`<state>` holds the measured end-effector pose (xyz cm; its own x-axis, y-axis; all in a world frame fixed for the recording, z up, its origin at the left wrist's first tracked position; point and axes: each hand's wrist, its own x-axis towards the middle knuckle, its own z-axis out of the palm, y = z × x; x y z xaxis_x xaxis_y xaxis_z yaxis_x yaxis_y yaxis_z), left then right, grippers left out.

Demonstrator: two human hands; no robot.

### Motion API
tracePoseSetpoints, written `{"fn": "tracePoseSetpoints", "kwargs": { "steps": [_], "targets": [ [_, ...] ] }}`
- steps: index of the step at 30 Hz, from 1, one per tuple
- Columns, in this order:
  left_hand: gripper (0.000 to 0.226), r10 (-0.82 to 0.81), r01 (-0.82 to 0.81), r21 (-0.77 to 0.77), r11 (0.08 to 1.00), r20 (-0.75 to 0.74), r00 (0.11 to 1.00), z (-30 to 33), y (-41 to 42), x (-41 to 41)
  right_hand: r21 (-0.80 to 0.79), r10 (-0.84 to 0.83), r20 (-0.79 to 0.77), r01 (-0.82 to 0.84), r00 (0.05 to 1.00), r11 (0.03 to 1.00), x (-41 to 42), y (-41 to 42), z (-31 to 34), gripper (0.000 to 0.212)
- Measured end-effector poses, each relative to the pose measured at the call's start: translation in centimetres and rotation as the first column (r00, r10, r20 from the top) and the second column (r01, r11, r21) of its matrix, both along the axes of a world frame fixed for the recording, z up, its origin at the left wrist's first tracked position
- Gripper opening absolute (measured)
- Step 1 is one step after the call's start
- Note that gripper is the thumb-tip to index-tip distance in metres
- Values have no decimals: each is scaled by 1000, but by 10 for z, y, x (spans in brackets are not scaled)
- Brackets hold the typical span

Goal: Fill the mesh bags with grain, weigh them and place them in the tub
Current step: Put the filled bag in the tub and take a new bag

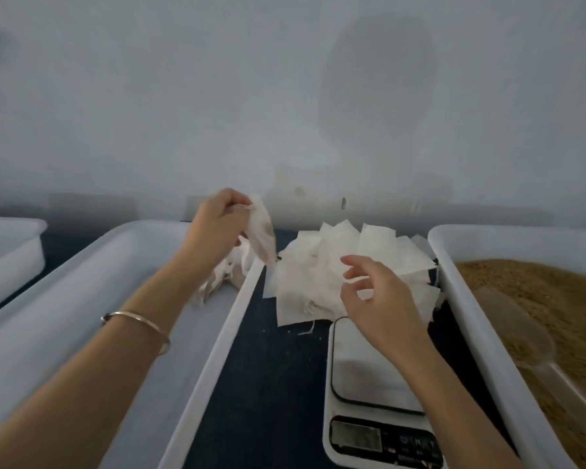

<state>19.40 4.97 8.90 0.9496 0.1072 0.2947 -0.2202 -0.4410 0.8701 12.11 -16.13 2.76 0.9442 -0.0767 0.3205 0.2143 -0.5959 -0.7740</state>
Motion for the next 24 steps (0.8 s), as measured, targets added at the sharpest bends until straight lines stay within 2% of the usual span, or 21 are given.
{"fn": "tracePoseSetpoints", "kwargs": {
  "steps": [2,4,6,8,11,14,17,19,21,23,24],
  "targets": [
    [21,199,-215,186,959,98,975,-2,43,20,-1,14,-27,-14,1000,1000,4,2,-9,38],
    [18,358,-388,420,820,153,921,-15,80,39,-10,7,-54,-7,999,1000,7,-1,-17,38],
    [20,402,-378,580,722,93,911,-39,107,55,-26,-7,-89,4,996,1000,10,-9,-23,37],
    [21,397,-273,675,685,-32,917,-68,120,64,-51,-15,-133,8,991,999,12,-21,-29,36],
    [24,354,-162,659,735,-169,920,-106,117,70,-88,-68,-187,52,980,995,7,-41,-41,37],
    [22,312,-159,594,789,-164,936,-114,100,72,-83,-117,-225,100,967,991,-9,-51,-58,42],
    [23,260,-136,568,812,-143,955,-105,84,71,-155,-96,-206,65,974,986,-31,-41,-75,47],
    [24,220,-171,510,843,-35,975,-94,68,64,-220,-73,-163,36,984,975,-41,-34,-79,49],
    [22,134,-194,449,872,163,977,-76,41,53,-227,-52,-159,15,986,974,-39,-33,-78,51],
    [20,-29,-103,437,894,284,958,-58,7,42,-195,-77,-168,44,983,980,-25,-39,-72,49],
    [18,-129,-15,459,888,281,951,-52,-12,37,-166,-98,-177,69,979,984,-14,-44,-68,46]
  ]
}}
